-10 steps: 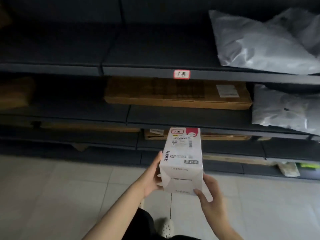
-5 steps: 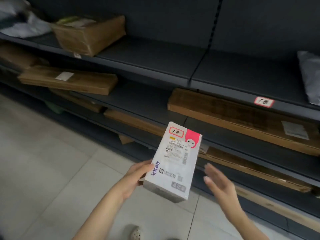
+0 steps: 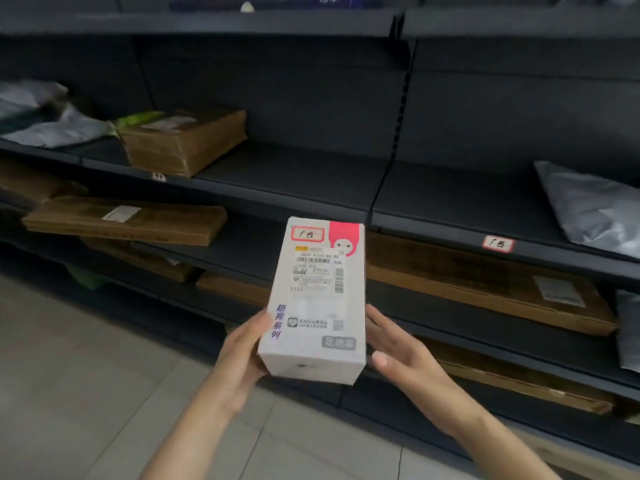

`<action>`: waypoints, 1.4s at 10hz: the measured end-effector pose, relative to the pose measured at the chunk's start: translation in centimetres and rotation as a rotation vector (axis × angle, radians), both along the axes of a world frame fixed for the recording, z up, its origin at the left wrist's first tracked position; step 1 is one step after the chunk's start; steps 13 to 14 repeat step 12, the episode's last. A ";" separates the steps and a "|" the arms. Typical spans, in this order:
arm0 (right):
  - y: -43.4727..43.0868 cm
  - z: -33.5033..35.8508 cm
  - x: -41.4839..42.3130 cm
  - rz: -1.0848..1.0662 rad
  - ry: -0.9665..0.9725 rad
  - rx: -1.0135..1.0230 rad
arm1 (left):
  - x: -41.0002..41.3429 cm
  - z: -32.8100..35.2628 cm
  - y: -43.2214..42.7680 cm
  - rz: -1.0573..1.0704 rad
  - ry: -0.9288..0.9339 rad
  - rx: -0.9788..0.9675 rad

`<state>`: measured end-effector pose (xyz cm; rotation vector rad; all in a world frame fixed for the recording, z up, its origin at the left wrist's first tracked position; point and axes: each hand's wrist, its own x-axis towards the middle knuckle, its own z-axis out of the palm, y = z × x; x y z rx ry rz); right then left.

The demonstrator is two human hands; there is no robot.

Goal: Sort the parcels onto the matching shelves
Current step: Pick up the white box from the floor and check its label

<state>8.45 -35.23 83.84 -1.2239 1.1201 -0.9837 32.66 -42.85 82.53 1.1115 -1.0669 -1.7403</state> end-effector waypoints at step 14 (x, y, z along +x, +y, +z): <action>-18.9 8.6 -23.2 -0.841 -0.023 -0.136 | -33.9 10.2 -23.5 -0.145 0.010 0.006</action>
